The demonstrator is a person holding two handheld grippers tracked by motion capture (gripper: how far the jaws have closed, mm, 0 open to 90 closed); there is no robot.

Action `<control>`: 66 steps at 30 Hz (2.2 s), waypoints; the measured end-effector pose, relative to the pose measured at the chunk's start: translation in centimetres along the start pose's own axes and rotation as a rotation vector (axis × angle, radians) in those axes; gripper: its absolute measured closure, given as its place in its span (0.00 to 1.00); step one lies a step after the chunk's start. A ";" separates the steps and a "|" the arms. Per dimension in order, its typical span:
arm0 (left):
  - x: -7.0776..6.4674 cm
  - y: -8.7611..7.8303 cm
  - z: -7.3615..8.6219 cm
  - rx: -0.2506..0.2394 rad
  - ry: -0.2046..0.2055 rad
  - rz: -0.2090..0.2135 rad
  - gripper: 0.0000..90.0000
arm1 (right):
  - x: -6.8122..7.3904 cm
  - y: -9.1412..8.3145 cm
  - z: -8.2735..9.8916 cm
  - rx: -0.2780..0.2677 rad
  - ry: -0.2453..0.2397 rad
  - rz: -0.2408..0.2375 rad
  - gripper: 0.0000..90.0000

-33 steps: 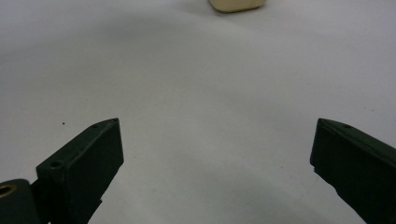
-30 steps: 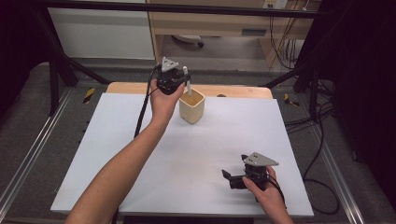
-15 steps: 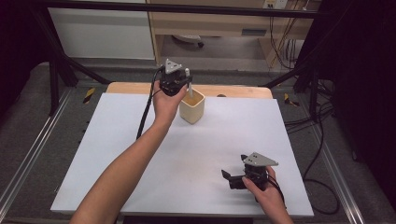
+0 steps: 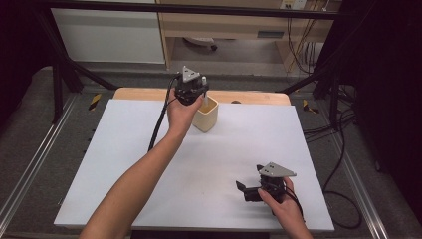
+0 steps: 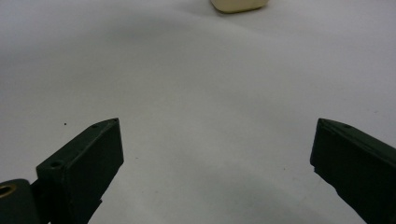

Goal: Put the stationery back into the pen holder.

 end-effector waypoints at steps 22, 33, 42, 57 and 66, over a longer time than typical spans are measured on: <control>-0.1 1.4 2.0 0.060 0.020 -0.020 0.87 | -0.1 0.0 0.0 -0.002 -0.001 -0.005 0.04; -0.9 0.1 1.5 0.018 0.034 -0.026 0.52 | 0.0 0.2 -0.1 -0.009 0.010 -0.013 0.04; -1.2 -1.5 0.4 -0.001 0.018 -0.018 0.18 | 0.2 0.4 -0.2 -0.008 0.006 -0.017 0.04; -1.3 -3.1 0.3 0.029 -0.013 -0.016 0.11 | 0.2 0.4 -0.2 -0.007 0.002 -0.019 0.03; -0.9 -4.8 0.5 0.032 -0.034 0.014 0.10 | 0.3 0.4 -0.2 -0.004 0.002 -0.019 0.03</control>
Point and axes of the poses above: each handheld gripper's, and its own axes: y roughly forward along the jaws, z roughly out of its underside, x roughly to its left, the point moved 2 cm from there along y, roughly forward along the jaws, and after that the axes turned 11 degrees about -z, right-handed, at the moved point
